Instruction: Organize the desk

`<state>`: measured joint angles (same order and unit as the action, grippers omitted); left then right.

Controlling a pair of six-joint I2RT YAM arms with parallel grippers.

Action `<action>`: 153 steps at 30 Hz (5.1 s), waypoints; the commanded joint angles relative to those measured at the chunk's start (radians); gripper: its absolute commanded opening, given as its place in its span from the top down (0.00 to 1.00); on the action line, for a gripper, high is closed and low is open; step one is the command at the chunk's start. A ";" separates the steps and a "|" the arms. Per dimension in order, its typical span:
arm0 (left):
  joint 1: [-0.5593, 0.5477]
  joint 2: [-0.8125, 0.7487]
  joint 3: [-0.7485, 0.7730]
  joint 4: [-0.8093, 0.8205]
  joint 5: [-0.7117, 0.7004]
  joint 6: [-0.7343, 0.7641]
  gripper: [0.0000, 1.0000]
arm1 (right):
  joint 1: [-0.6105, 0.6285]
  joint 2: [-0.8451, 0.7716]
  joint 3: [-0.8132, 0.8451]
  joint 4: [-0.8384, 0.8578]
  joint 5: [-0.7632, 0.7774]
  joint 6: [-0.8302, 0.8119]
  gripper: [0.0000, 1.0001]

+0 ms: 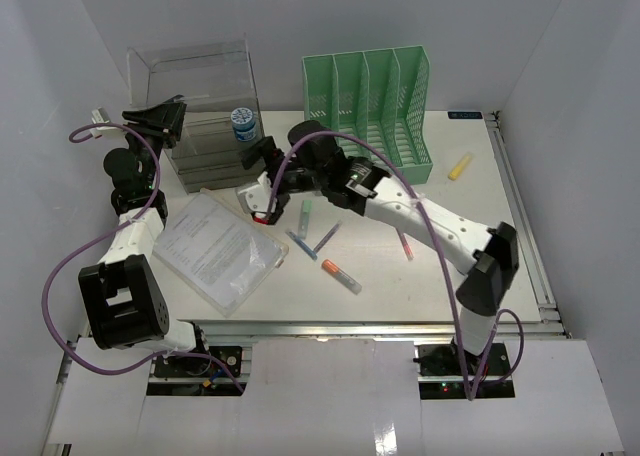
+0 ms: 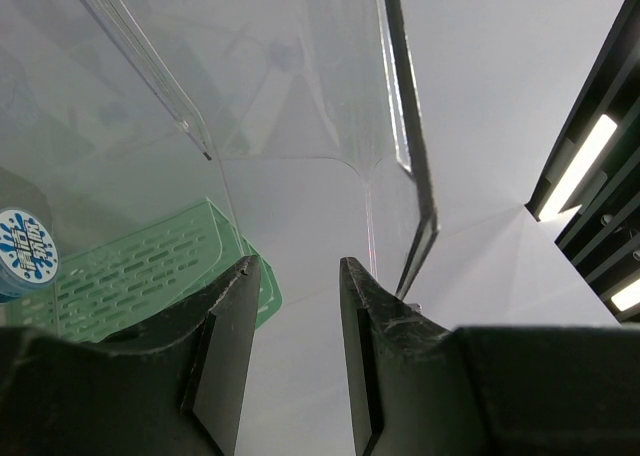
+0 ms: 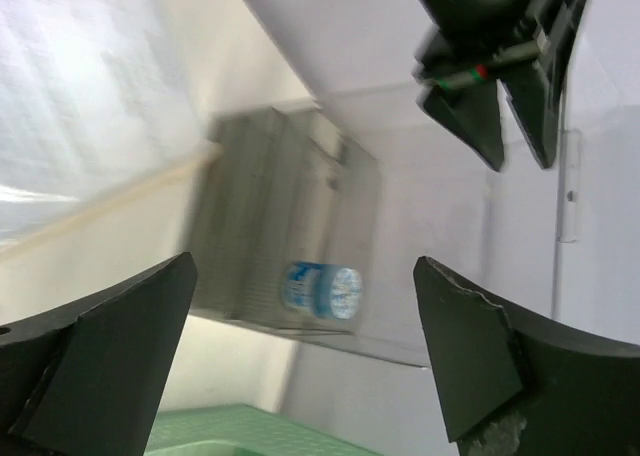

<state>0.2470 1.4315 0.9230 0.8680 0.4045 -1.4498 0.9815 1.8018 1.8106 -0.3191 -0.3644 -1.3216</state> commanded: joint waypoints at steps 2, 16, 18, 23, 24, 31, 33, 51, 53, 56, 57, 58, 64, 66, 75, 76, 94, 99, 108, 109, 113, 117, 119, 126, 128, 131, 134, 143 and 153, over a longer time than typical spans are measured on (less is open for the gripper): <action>0.005 -0.037 0.007 0.026 0.012 0.000 0.51 | -0.057 -0.248 -0.263 -0.450 -0.127 0.155 0.02; 0.016 -0.025 -0.025 0.058 0.038 -0.009 0.51 | -0.852 -0.740 -0.835 -0.510 0.383 0.635 0.10; 0.019 -0.029 -0.036 0.061 0.040 -0.010 0.51 | -0.907 -0.760 -0.867 -0.514 0.451 0.654 0.10; 0.020 -0.029 -0.039 0.062 0.046 -0.011 0.51 | -1.157 -0.704 -0.897 -0.521 0.339 0.556 0.10; 0.020 -0.028 -0.037 0.061 0.047 -0.011 0.51 | -1.191 -0.679 -0.893 -0.530 0.289 0.529 0.10; 0.020 -0.025 -0.030 0.058 0.056 -0.009 0.52 | -1.267 -0.584 -0.860 -0.587 0.061 0.412 0.10; 0.020 -0.027 -0.034 0.057 0.056 -0.006 0.52 | -1.267 -0.560 -0.850 -0.588 0.037 0.423 0.10; 0.020 -0.021 -0.044 0.063 0.062 -0.006 0.51 | -1.268 -0.508 -0.933 -0.409 0.089 0.478 0.10; 0.020 -0.023 -0.042 0.059 0.062 -0.001 0.51 | -1.268 -0.537 -0.932 -0.415 0.076 0.469 0.10; 0.020 -0.021 -0.040 0.058 0.062 -0.002 0.51 | -1.267 -0.570 -0.920 -0.427 0.079 0.458 0.10; 0.020 -0.021 -0.038 0.058 0.063 -0.003 0.51 | -1.267 -0.580 -0.916 -0.428 0.096 0.457 0.10; 0.020 -0.019 -0.038 0.060 0.063 -0.003 0.51 | -1.267 -0.589 -0.913 -0.422 0.113 0.465 0.10; 0.020 -0.021 -0.042 0.060 0.063 -0.004 0.51 | -1.268 -0.609 -0.913 -0.410 0.202 0.547 0.10; 0.020 -0.022 -0.046 0.061 0.065 -0.004 0.51 | -1.268 -0.608 -0.926 -0.420 0.198 0.570 0.10; 0.020 -0.019 -0.044 0.059 0.065 -0.004 0.51 | -1.268 -0.554 -0.978 -0.420 0.153 0.625 0.10; 0.020 -0.020 -0.045 0.058 0.066 -0.004 0.51 | -1.268 -0.539 -0.981 -0.409 0.164 0.627 0.10; 0.021 -0.017 -0.056 0.069 0.066 -0.011 0.51 | -1.267 -0.502 -0.980 -0.387 0.161 0.601 0.69; 0.021 -0.019 -0.059 0.071 0.066 -0.015 0.51 | -1.249 -0.495 -0.904 -0.506 0.046 0.516 0.91; 0.021 -0.020 -0.041 0.067 0.068 -0.030 0.51 | -0.585 -0.552 -0.628 -0.533 0.039 0.433 0.92; 0.021 -0.020 -0.038 0.064 0.069 -0.026 0.51 | -0.503 -0.537 -0.591 -0.501 0.077 0.433 0.92; 0.021 -0.018 -0.030 0.050 0.078 -0.012 0.51 | -0.290 -0.375 -0.399 -0.429 0.203 0.413 0.92; 0.021 -0.012 -0.033 0.057 0.079 -0.012 0.51 | -0.163 -0.190 -0.193 -0.313 0.269 0.315 0.92; 0.020 -0.009 -0.036 0.061 0.079 -0.014 0.51 | -0.102 -0.126 -0.149 -0.226 0.320 0.224 0.92; 0.021 0.006 -0.023 0.077 0.078 -0.030 0.51 | -0.007 0.132 -0.055 0.272 0.396 0.026 0.92; 0.021 0.007 -0.012 0.069 0.082 -0.032 0.51 | 0.001 0.205 -0.018 0.426 0.432 0.004 0.92; 0.021 0.003 -0.002 0.063 0.082 -0.035 0.51 | 0.005 0.341 0.091 0.627 0.466 -0.016 0.92; 0.021 0.001 0.002 0.073 0.083 -0.042 0.51 | -0.004 0.436 0.239 0.718 0.447 0.007 0.92; 0.021 -0.003 -0.003 0.089 0.092 -0.050 0.51 | -0.016 0.575 0.342 0.921 0.461 0.014 0.92; 0.021 -0.001 -0.017 0.100 0.097 -0.054 0.51 | -0.044 0.665 0.393 0.935 0.407 0.001 0.80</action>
<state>0.2607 1.4494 0.8852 0.9218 0.4910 -1.5002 0.9495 2.4369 2.1614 0.4899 0.0722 -1.3024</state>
